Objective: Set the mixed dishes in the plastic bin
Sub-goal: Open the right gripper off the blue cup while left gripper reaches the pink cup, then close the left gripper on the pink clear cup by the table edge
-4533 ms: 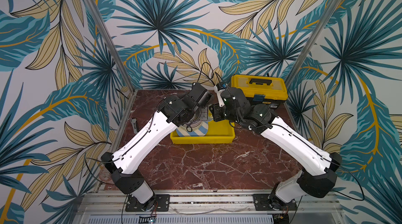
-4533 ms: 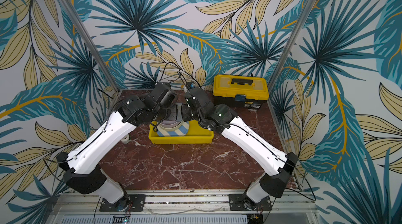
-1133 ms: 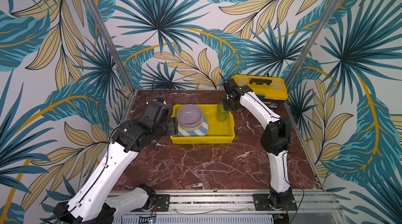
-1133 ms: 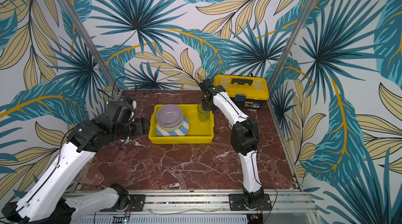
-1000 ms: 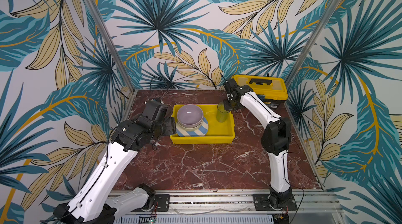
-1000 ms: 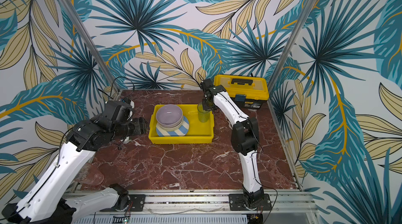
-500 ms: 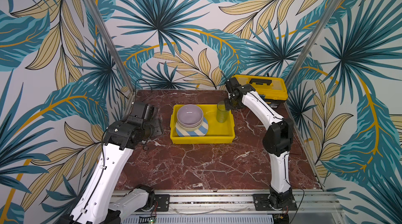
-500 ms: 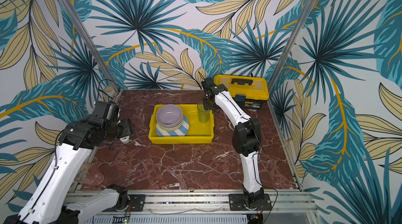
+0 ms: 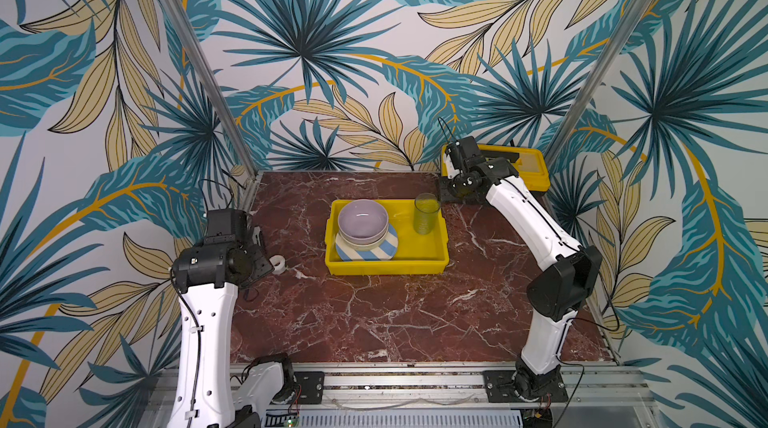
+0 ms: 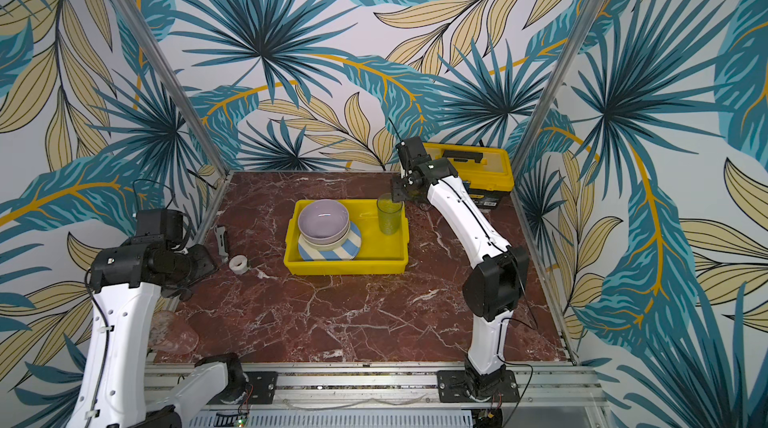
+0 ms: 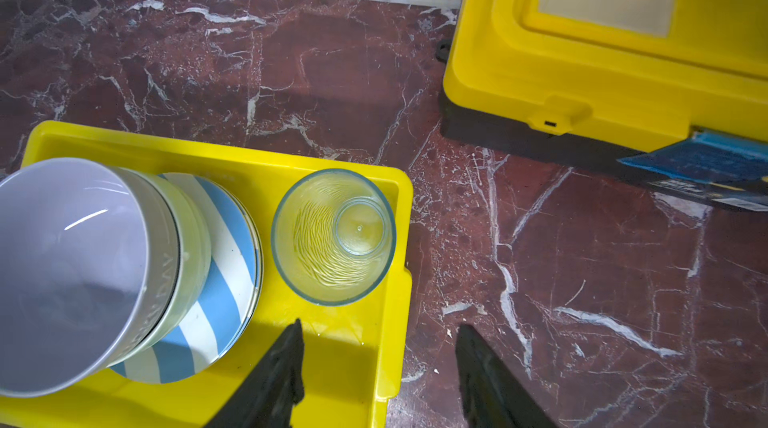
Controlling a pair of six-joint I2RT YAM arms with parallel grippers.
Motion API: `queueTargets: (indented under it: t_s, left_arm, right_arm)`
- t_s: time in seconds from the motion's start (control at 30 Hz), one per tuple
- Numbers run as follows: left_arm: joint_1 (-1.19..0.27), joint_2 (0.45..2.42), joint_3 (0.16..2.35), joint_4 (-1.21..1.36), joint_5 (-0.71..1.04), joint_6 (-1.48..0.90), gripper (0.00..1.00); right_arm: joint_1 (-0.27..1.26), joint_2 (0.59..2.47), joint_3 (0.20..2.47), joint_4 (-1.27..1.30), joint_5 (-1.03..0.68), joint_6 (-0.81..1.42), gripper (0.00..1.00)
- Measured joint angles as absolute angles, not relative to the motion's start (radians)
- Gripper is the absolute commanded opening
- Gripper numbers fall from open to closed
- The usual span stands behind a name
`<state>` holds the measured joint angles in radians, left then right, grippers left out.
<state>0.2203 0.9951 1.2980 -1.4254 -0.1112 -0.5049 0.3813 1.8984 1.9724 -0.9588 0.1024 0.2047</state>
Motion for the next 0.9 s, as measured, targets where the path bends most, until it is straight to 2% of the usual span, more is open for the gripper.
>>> queueTargets:
  t_s: [0.37, 0.57, 0.9]
  left_arm:
    - [0.47, 0.981, 1.168, -1.44, -0.034, -0.481, 0.54]
    - [0.512, 0.994, 1.117, -1.437, -0.054, -0.484, 0.49]
    - [0.588, 0.994, 1.049, -1.396, -0.12, -0.509, 0.48]
  right_arm:
    - [0.381, 1.898, 1.866, -0.901, 0.033, 0.201, 0.61]
    - [0.381, 1.898, 1.843, -0.884, -0.008, 0.202, 0.61]
    - [0.381, 1.898, 1.843, -0.879, -0.047, 0.201, 0.61]
